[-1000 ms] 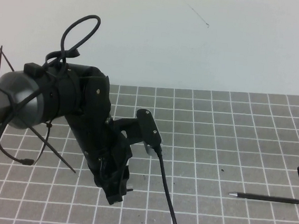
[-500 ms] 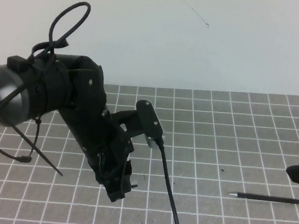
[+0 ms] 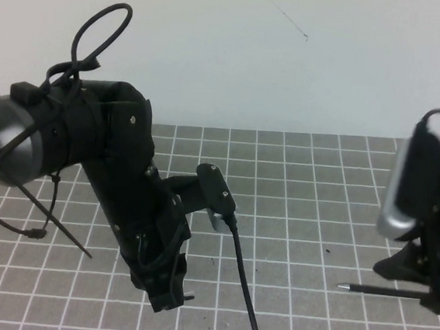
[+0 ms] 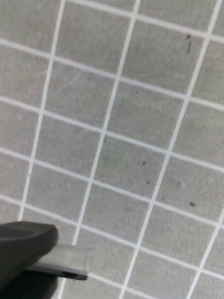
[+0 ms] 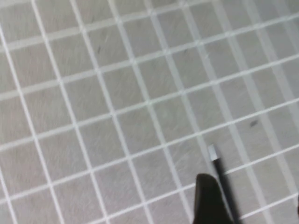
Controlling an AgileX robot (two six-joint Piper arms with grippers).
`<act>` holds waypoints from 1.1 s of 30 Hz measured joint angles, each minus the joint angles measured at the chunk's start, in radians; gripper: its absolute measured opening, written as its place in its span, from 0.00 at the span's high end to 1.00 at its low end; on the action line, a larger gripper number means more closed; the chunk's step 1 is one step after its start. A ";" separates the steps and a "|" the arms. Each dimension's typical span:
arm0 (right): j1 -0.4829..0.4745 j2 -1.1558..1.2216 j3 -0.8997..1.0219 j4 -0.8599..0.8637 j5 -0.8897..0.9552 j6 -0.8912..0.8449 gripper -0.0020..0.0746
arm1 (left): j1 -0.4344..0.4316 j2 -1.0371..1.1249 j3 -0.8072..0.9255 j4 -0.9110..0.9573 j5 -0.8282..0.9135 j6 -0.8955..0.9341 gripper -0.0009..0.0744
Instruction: Cap the pen
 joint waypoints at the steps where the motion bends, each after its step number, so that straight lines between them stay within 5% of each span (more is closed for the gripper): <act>1: 0.007 0.021 -0.002 -0.014 0.002 0.008 0.48 | 0.000 0.000 0.000 -0.010 0.008 -0.007 0.88; 33: 0.030 0.465 -0.006 -0.425 -0.147 0.039 0.51 | 0.000 0.000 0.000 -0.075 0.027 -0.078 0.88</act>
